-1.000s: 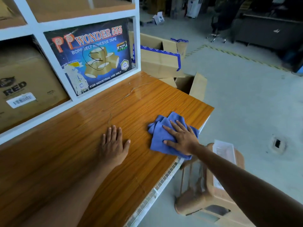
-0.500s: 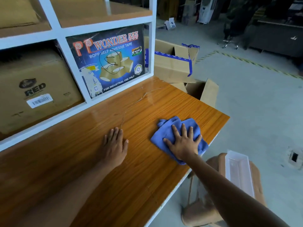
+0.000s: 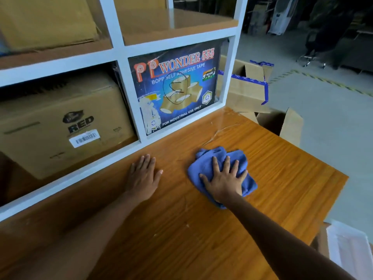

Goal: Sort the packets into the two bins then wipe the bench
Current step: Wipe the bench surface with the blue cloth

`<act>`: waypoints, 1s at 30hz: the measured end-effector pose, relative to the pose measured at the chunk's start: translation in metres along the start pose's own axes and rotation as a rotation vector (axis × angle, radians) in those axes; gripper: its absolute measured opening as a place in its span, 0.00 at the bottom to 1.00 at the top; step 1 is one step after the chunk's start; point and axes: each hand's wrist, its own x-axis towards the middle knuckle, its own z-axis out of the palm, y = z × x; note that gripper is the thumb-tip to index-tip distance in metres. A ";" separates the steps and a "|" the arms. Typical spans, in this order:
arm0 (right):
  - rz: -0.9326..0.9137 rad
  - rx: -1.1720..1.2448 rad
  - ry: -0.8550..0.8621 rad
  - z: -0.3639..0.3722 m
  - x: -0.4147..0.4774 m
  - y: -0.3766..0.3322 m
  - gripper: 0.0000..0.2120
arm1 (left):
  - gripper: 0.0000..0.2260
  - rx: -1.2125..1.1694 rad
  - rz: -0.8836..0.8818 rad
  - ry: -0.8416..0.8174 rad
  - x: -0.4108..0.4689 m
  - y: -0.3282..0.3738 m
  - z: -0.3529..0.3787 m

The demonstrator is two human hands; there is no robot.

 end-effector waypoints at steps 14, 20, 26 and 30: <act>0.003 0.017 -0.078 -0.004 0.127 -0.155 0.45 | 0.27 -0.057 -0.327 0.188 0.014 -0.011 0.014; -0.723 -0.118 -0.038 -0.002 0.093 -0.114 0.39 | 0.28 -0.141 -0.161 0.180 -0.011 -0.040 0.016; -0.128 0.049 -0.022 -0.008 0.126 -0.085 0.38 | 0.31 -0.057 -0.145 0.161 -0.081 -0.074 0.019; -0.333 -0.024 -0.018 0.008 0.053 -0.137 0.37 | 0.31 -0.027 -0.161 0.118 -0.082 -0.075 0.016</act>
